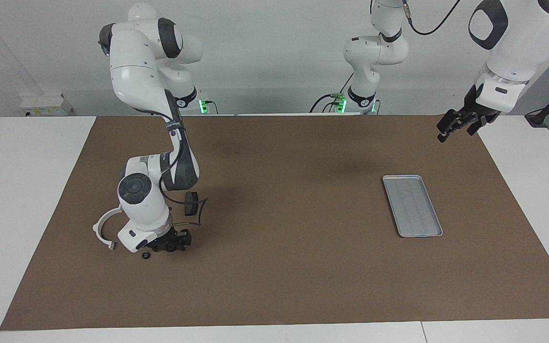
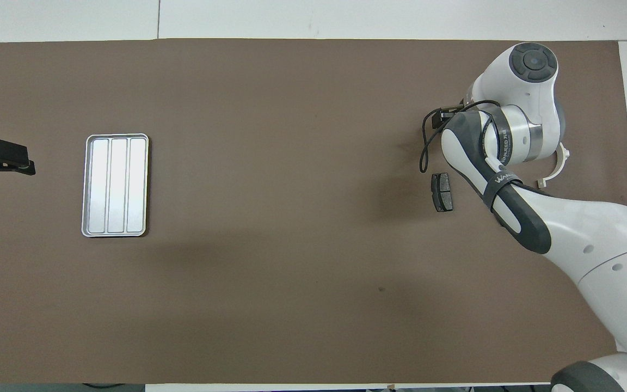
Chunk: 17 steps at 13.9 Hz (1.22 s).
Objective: Pick bearing gear from pile to tray
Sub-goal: 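Reach the right gripper to the nearer small black part and grasp it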
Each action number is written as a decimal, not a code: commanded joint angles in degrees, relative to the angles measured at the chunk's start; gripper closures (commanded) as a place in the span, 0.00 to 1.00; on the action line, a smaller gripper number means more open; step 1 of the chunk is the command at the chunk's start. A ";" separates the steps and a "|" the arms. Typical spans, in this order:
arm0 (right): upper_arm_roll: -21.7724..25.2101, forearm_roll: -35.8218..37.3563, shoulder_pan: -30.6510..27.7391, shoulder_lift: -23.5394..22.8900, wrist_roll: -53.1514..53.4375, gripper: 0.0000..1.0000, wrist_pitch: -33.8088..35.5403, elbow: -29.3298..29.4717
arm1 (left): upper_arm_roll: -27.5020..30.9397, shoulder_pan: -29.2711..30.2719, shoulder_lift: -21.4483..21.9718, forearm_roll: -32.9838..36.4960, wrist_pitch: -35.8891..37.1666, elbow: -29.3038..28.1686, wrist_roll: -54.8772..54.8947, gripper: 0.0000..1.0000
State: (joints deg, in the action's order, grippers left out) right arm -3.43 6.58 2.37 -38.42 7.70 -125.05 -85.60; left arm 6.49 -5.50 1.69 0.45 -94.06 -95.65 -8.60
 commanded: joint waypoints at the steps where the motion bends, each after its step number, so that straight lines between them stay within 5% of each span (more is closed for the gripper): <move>1: -0.61 0.27 -0.70 -0.17 1.17 0.23 -0.99 -0.79 | -0.25 0.23 1.12 0.07 -0.60 -1.29 0.60 0.00; 3: -0.52 0.27 -0.70 -0.08 1.17 0.52 -0.38 -0.79 | -0.25 0.23 1.21 0.07 -0.60 -1.20 0.60 0.00; 5: -0.61 0.27 -0.87 -0.08 1.09 0.98 -0.20 -0.79 | -0.25 0.31 1.12 0.07 -0.60 -1.20 0.60 0.00; 11: -0.52 0.97 -1.05 0.18 0.82 1.00 2.33 0.51 | -0.25 0.31 1.21 0.07 -0.60 -1.20 0.60 0.00; 17: -2.89 -2.35 4.12 6.41 6.67 1.00 27.36 13.16 | -0.25 0.23 1.21 0.07 -0.52 -1.29 0.60 0.00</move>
State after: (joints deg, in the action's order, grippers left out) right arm -5.11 5.91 4.57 -35.07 9.36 -104.50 -74.98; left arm 6.49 -5.50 1.69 0.45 -94.06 -95.65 -8.60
